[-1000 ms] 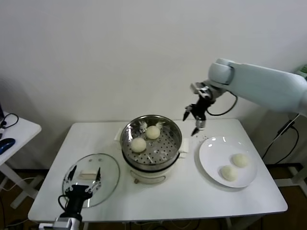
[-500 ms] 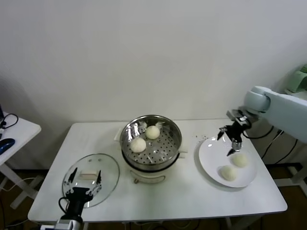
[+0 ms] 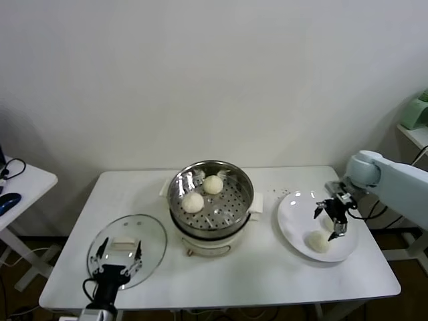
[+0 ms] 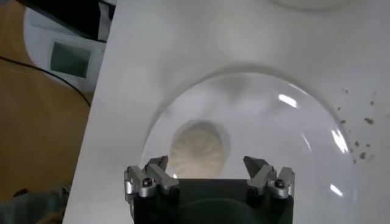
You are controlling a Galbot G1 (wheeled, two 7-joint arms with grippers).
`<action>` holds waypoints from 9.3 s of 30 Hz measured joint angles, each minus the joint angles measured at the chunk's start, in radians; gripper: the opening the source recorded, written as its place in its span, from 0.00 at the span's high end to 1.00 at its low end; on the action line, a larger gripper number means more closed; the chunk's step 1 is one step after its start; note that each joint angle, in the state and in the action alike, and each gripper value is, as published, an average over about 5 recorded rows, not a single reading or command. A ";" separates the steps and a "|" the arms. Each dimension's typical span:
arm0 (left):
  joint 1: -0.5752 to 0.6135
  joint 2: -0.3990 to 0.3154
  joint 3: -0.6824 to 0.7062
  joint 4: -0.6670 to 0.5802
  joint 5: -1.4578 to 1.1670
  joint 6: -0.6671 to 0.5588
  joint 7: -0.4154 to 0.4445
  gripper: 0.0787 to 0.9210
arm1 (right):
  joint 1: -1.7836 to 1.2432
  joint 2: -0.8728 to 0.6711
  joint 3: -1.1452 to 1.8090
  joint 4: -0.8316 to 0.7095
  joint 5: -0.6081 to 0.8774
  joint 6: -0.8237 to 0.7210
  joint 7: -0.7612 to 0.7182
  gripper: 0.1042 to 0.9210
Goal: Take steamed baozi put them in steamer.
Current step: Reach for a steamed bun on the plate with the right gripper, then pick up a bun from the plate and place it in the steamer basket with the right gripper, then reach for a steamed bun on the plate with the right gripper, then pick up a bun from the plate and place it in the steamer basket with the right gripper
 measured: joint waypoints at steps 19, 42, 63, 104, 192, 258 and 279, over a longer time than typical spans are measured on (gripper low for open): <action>0.012 -0.004 0.003 0.011 0.016 -0.005 -0.002 0.12 | -0.144 0.041 0.100 -0.069 -0.089 0.027 0.030 0.12; 0.012 -0.008 0.005 0.019 0.020 -0.014 -0.003 0.12 | -0.161 0.072 0.127 -0.094 -0.125 0.035 0.030 0.27; 0.009 -0.016 0.020 0.004 0.032 -0.006 -0.014 0.12 | 0.254 0.148 -0.062 0.028 -0.054 0.170 -0.031 0.28; -0.008 0.033 0.072 0.015 0.065 0.034 -0.026 0.12 | 0.247 0.634 -0.002 0.252 -0.505 0.529 -0.012 0.28; -0.035 0.044 0.077 0.026 0.057 0.024 -0.024 0.12 | 0.455 0.138 -0.195 0.015 0.117 0.122 -0.035 0.12; -0.023 0.018 0.068 0.075 0.083 0.015 -0.016 0.12 | -0.323 0.161 0.562 -0.399 -0.415 0.098 0.016 0.17; -0.013 0.014 0.065 0.074 0.084 0.009 -0.019 0.12 | -0.316 0.160 0.567 -0.410 -0.398 0.089 0.011 0.29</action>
